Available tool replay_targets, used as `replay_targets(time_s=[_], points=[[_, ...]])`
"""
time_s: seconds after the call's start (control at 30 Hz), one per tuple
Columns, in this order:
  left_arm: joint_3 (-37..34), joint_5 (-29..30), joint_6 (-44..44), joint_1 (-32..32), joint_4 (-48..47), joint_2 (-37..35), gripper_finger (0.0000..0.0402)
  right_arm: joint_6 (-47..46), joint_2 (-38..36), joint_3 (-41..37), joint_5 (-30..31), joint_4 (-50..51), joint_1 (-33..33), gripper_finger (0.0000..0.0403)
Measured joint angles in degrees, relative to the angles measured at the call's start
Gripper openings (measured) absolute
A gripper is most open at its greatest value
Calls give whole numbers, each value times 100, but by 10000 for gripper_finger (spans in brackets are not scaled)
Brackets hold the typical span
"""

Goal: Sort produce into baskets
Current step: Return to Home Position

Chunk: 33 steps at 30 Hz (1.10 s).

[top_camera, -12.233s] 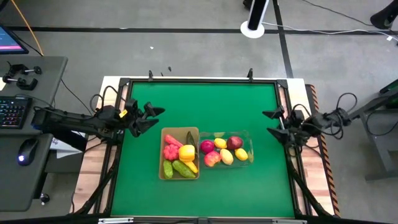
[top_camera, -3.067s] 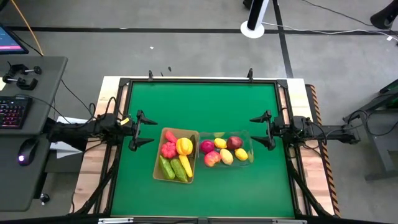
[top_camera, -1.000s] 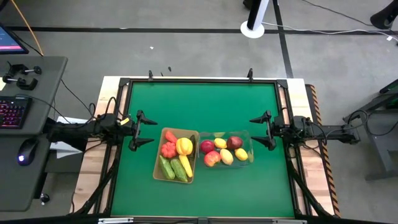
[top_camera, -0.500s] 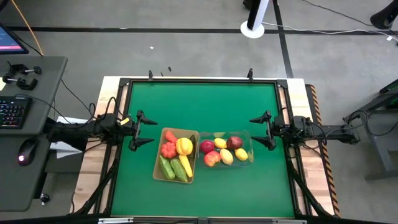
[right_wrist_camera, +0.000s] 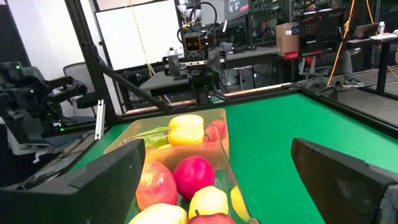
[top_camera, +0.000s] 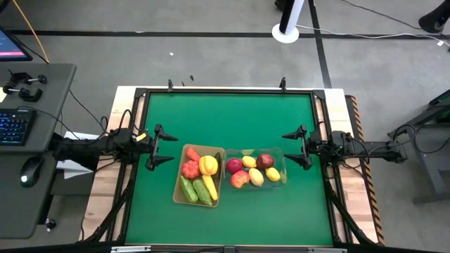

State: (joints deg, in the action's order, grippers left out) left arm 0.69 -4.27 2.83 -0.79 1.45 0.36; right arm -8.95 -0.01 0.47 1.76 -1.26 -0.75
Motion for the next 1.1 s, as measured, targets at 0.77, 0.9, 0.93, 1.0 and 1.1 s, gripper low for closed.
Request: replay_targets(time_s=[0.77,0.9,0.93,1.0,1.1], points=[[0,-1,0,1,0,0,356,0,0,0,76,0,-4,397],[0,0,0,2,0,0,356,0,0,0,76,0,-4,397],[0,0,0,2,0,0,356,2,0,0,105,-4,-4,397],[0,-1,0,1,0,0,356,4,0,0,248,-25,-5,397],[0,-2,0,0,0,0,356,28,0,0,387,-58,-4,397]])
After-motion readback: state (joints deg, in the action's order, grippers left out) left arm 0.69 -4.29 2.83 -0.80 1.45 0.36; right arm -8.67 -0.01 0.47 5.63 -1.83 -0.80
